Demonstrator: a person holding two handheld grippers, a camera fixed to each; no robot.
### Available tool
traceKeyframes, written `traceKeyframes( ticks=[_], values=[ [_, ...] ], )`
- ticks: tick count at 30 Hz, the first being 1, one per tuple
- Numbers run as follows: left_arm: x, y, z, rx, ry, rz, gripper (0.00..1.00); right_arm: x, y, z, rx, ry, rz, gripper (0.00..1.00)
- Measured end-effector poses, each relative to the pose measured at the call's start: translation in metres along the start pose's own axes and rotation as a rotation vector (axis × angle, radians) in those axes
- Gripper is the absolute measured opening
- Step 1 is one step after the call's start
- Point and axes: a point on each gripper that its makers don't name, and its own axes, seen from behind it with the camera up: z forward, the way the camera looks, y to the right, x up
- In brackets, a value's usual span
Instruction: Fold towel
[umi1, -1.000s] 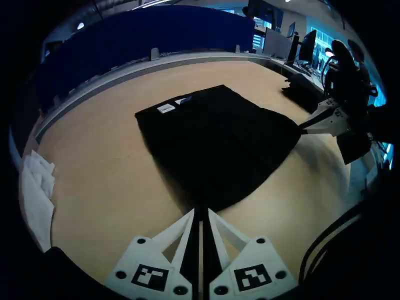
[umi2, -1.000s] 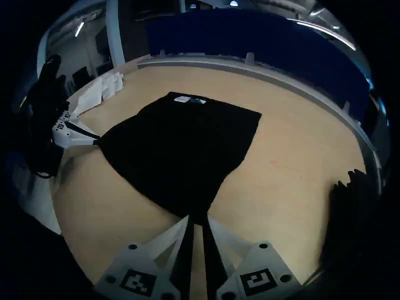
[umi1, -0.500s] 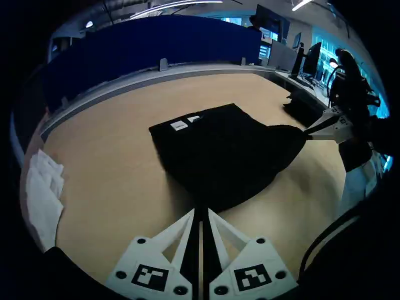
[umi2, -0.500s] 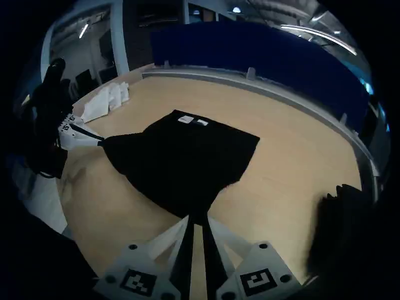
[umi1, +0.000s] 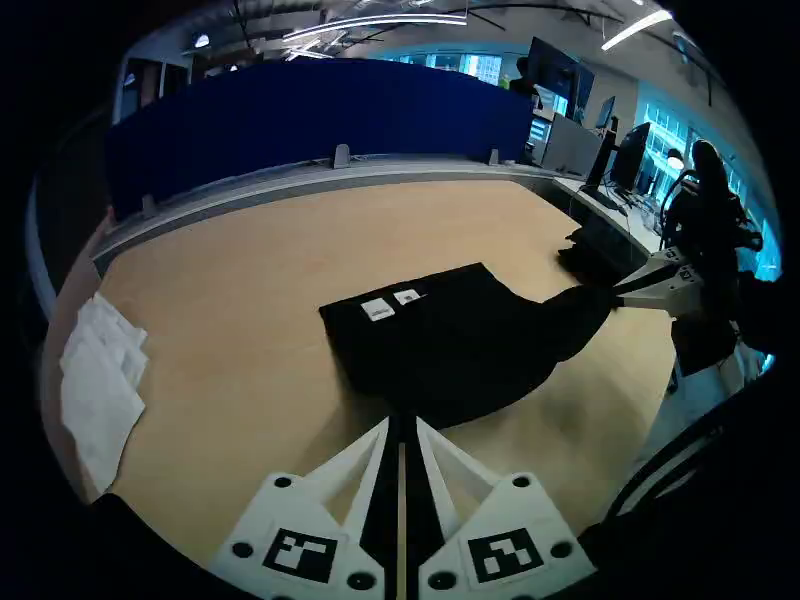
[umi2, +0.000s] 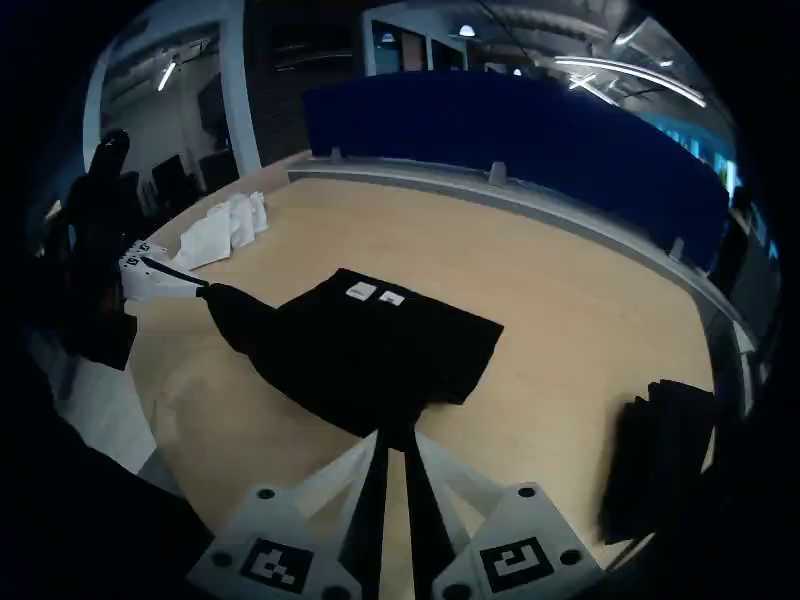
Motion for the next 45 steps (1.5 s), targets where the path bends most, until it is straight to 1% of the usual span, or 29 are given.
traceKeyframes(
  ticks=[3, 6, 9, 15, 21, 27, 36, 39, 45],
  values=[
    [0.002, 0.002, -0.009, -0.004, 0.004, -0.008, 0.04, 0.001, -0.003, -0.006, 0.004, -0.002, -0.002, 0.11],
    [0.001, 0.003, -0.013, -0.006, 0.001, -0.018, 0.04, -0.002, -0.006, -0.009, 0.007, -0.009, -0.005, 0.11],
    [0.001, 0.003, -0.013, -0.005, 0.001, -0.023, 0.04, -0.003, -0.007, -0.008, 0.005, -0.014, -0.010, 0.11],
    [0.003, 0.003, -0.009, 0.000, 0.002, -0.039, 0.04, -0.001, -0.004, -0.003, 0.001, -0.020, -0.008, 0.11],
    [0.019, -0.005, 0.002, 0.011, 0.011, -0.059, 0.04, 0.006, 0.009, 0.006, -0.013, -0.029, -0.008, 0.11],
    [0.035, -0.014, 0.024, 0.025, 0.003, -0.074, 0.04, 0.015, 0.028, 0.024, -0.029, -0.046, 0.004, 0.11],
    [0.049, -0.033, 0.063, 0.038, -0.032, -0.095, 0.04, 0.024, 0.056, 0.061, -0.037, -0.073, 0.050, 0.11],
    [0.049, -0.040, 0.076, 0.041, -0.045, -0.092, 0.04, 0.022, 0.064, 0.072, -0.038, -0.093, 0.057, 0.11],
    [0.038, -0.049, 0.103, 0.043, -0.084, -0.082, 0.04, 0.013, 0.073, 0.094, -0.032, -0.130, 0.082, 0.11]
  ],
)
